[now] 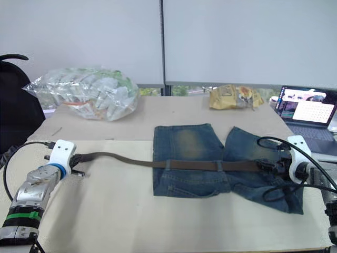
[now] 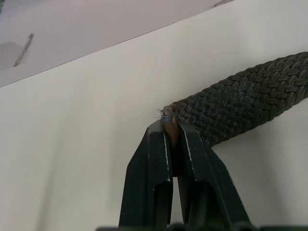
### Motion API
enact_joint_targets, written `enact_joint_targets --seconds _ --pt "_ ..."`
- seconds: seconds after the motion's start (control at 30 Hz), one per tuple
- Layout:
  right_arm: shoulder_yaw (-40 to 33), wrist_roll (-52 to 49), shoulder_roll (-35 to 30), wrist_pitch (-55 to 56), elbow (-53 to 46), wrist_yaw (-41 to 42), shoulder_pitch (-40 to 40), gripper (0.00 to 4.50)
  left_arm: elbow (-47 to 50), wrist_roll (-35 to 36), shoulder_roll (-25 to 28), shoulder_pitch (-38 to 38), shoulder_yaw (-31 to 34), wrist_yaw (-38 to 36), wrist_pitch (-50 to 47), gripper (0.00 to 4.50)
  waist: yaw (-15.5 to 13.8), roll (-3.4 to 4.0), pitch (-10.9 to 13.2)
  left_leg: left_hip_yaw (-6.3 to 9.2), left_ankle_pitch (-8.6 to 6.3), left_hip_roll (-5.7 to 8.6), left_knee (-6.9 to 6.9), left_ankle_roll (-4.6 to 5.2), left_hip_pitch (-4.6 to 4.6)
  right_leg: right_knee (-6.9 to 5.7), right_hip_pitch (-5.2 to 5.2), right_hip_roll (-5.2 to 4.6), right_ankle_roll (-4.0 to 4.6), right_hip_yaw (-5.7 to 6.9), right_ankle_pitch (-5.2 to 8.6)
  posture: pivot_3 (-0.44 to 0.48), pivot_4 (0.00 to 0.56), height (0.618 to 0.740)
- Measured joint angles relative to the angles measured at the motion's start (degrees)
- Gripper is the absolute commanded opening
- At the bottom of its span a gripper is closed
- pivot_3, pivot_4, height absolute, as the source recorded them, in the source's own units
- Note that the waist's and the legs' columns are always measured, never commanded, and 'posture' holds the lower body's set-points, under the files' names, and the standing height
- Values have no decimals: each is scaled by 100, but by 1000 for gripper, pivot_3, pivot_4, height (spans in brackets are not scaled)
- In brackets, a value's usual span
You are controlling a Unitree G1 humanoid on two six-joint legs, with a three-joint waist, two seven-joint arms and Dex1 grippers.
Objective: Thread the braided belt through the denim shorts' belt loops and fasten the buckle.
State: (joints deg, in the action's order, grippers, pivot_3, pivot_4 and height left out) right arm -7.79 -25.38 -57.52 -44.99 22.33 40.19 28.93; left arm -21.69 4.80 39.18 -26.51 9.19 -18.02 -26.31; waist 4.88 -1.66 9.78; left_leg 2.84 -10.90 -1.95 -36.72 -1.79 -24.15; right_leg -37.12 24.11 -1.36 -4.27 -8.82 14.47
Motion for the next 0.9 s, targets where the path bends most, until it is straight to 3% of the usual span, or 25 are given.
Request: enact_joint_targets --seconds 0.17,0.27,0.6,0.83,0.9 --pt "20 166 94 -1 205 180 135 4480 59 -36 1 62 48 173 -24 0 52 0 0 1 0 1 0 0 0 0 -2 0 0 0 0 0 150 740" --pt "17 165 165 -21 240 335 169 3687 39 -52 0 60 119 344 -34 0 73 0 0 2 0 0 0 0 0 -2 -1 1 0 0 0 0 150 740" --pt "-198 90 336 -198 54 464 127 271 -121 -78 -40 -11 214 710 -15 0 54 -1 0 5 0 4 -1 0 -3 -1 -4 -1 17 1 -11 0 150 740" --pt "-457 49 335 -375 -208 436 -138 161 -123 -72 -183 -99 159 565 244 0 9 -1 0 7 1 6 -2 -1 -6 -1 -4 -1 35 1 -22 0 150 740" --pt "-546 36 335 -443 -373 396 -254 161 -122 -33 -282 -203 172 554 278 827 -23 -1 1 8 1 6 -4 -1 -8 -1 -4 -1 36 2 -23 0 150 740"
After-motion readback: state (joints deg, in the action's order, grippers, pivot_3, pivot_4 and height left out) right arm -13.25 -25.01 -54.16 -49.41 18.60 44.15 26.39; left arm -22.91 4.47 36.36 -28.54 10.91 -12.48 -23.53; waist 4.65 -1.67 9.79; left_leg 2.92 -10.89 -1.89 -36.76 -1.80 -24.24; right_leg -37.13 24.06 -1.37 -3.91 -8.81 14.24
